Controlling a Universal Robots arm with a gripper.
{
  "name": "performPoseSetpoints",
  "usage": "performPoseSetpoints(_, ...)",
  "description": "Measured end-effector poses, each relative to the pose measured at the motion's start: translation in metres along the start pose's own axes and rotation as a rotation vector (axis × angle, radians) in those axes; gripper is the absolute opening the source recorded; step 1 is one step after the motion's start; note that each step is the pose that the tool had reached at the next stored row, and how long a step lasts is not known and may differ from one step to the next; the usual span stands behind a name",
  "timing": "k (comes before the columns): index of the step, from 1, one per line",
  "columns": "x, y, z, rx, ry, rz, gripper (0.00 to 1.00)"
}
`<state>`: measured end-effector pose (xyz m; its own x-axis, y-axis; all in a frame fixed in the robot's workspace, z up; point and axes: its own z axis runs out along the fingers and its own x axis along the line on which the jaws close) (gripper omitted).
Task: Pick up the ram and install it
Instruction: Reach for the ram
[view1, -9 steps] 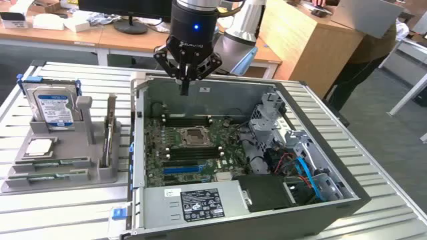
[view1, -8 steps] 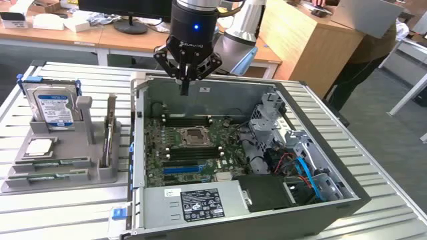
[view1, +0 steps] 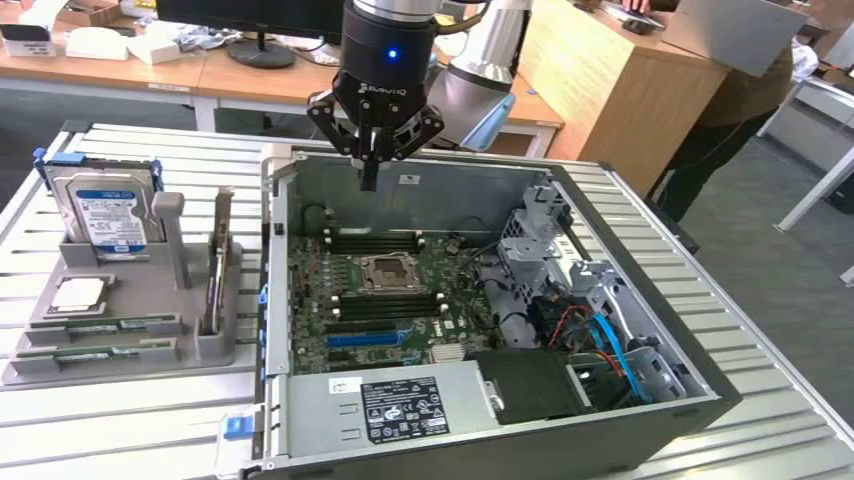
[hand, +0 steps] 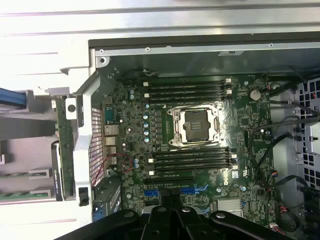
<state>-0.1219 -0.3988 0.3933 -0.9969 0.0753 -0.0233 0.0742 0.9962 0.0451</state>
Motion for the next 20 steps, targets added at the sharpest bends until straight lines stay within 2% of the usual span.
performPoseSetpoints(6,0.002,-0.0002,-0.0002,0.0002,0.0001,0.0,0.1)
performPoseSetpoints(20,0.026,-0.0019,-0.0007,0.0,-0.0001,0.001,0.1)
